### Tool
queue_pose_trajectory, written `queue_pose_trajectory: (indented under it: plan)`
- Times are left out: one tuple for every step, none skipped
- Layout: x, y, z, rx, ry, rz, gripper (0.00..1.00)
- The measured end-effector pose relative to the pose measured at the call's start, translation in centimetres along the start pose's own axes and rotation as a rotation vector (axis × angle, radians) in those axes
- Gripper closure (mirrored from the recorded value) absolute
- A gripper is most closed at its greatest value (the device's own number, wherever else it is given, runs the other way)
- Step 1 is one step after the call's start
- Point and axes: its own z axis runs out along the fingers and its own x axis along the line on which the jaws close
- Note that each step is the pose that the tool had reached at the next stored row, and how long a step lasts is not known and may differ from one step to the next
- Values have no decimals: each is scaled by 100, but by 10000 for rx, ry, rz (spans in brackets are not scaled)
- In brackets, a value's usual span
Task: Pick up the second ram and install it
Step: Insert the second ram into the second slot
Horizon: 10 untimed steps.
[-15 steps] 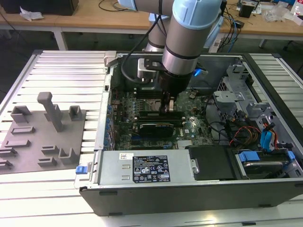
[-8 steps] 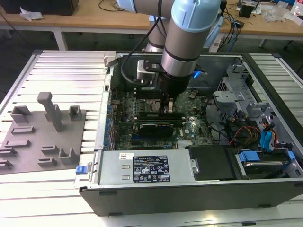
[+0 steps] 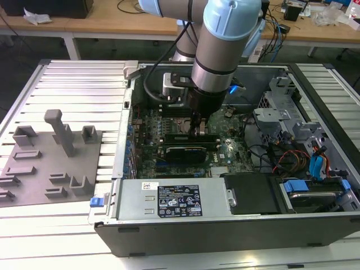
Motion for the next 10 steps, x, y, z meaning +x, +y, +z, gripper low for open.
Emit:
queue_pose_trajectory:
  plan:
    - [0,0,0,-3,4,-46,87]
    - [0,0,0,-5,6,-77,87]
    - [0,0,0,-7,9,-109,87]
    - [0,0,2,-8,10,-125,87]
    - [0,-1,8,-8,8,-126,87]
    - [1,-1,13,-8,10,-126,87]
    - [1,-2,18,-9,10,-125,87]
    - [2,-2,27,-10,11,-125,87]
    - [3,-3,39,-9,12,-125,87]
    - [4,-4,46,-9,14,-125,87]
